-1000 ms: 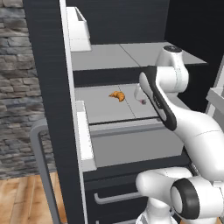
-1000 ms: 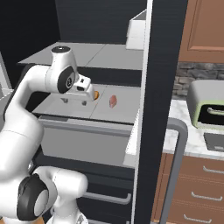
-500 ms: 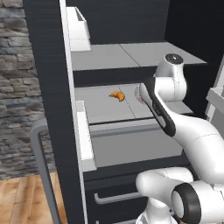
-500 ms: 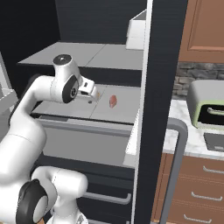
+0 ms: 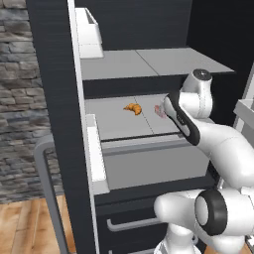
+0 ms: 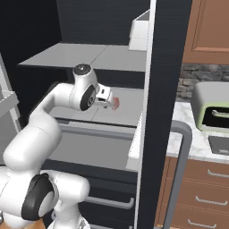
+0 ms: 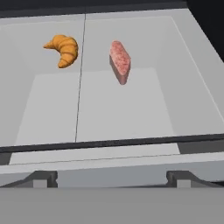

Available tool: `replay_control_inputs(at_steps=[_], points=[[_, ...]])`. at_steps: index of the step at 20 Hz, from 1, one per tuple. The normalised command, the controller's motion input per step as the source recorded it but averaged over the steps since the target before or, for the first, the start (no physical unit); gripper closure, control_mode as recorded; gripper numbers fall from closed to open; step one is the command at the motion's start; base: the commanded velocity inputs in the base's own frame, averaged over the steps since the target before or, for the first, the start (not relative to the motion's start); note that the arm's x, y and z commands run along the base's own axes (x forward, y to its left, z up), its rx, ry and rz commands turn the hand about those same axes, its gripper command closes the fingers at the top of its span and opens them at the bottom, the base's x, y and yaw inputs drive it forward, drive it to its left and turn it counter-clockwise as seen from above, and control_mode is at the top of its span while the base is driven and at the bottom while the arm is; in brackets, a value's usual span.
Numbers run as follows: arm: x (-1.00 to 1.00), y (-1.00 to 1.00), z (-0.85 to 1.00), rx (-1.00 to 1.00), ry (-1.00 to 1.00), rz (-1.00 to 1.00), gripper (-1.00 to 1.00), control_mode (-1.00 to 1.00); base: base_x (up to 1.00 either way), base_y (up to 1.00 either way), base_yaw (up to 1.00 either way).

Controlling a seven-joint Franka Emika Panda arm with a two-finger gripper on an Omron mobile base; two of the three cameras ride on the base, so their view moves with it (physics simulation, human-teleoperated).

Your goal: Take the steak from the fridge and place it on the digital scale on the counter by the fridge. Wait a few seconds for a reading, then move it to the plate on the dining counter.

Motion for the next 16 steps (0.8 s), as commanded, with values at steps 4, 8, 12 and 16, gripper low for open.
replay_control_inputs(at_steps=[4, 8, 12, 16], points=[[0.29, -0.38, -0.19, 0.0, 0.0, 0.14, -1.0, -1.0, 0.0, 0.0, 0.0], [0.52, -0.15, -0.24, 0.0, 0.0, 0.16, -1.0, -1.0, 0.0, 0.0, 0.0], [0.66, -0.07, -0.14, 0.0, 0.0, 0.13, -1.0, -1.0, 0.0, 0.0, 0.0], [0.6, -0.01, -0.12, 0.0, 0.02, 0.1, -1.0, -1.0, 0.0, 0.0, 0.0]])
